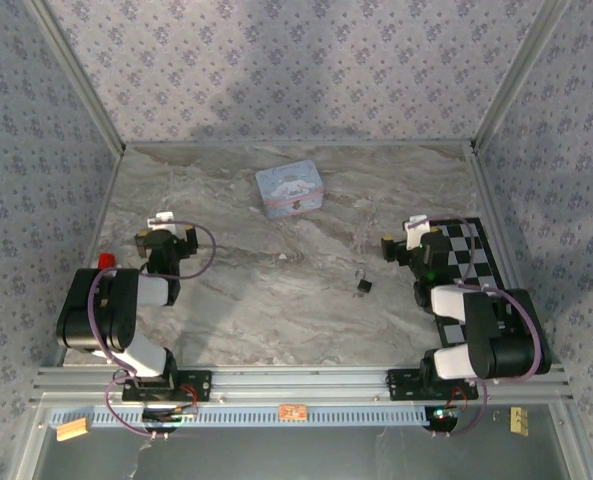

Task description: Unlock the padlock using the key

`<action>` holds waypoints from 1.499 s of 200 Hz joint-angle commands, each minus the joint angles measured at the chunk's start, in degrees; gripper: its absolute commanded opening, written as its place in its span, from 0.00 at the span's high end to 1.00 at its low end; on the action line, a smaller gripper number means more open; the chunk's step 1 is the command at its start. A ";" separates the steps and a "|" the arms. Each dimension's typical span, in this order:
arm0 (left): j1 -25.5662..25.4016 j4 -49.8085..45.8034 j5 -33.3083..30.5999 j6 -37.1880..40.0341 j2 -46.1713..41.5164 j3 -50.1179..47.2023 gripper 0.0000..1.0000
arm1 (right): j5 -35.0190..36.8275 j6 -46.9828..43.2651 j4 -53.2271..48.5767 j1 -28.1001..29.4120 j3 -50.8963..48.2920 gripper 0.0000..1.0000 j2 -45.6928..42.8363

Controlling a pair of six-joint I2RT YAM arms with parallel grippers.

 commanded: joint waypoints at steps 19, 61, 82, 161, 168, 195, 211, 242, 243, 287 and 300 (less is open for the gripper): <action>0.58 -0.72 2.38 -1.97 -0.31 1.18 0.00 | -7.64 4.81 5.54 -6.01 2.03 0.01 5.89; 0.68 -0.84 2.56 -2.02 -0.33 1.22 0.00 | -1.13 7.15 2.65 -5.88 4.58 0.01 7.91; 0.65 -0.83 2.56 -2.03 -0.31 1.21 0.00 | -1.01 7.14 3.00 -5.77 4.57 0.01 7.92; 0.73 -0.83 2.58 -1.96 -0.34 1.22 0.00 | -0.47 6.88 2.84 -5.49 4.53 0.01 7.84; 0.65 -0.83 2.55 -2.03 -0.36 1.22 0.00 | -0.48 6.90 2.83 -5.51 4.49 0.01 7.84; 0.70 -0.83 2.53 -2.03 -0.34 1.22 0.00 | -0.53 6.93 2.83 -5.47 4.53 0.01 7.84; 0.72 -0.83 2.54 -2.03 -0.34 1.22 0.00 | -0.52 6.88 2.83 -5.50 4.52 0.01 7.88; 0.71 -0.83 2.55 -1.99 -0.34 1.22 0.00 | -0.47 6.89 2.84 -5.43 4.55 0.01 7.84; 0.67 -0.83 2.50 -1.97 -0.35 1.18 0.00 | -0.50 6.89 2.83 -5.47 4.51 0.01 7.84; 0.71 -0.83 2.53 -2.00 -0.36 1.22 0.00 | -0.47 6.92 2.83 -5.50 4.54 0.01 7.84; 0.71 -0.83 2.56 -1.99 -0.29 1.25 0.00 | -0.50 6.90 2.85 -5.45 4.51 0.01 7.84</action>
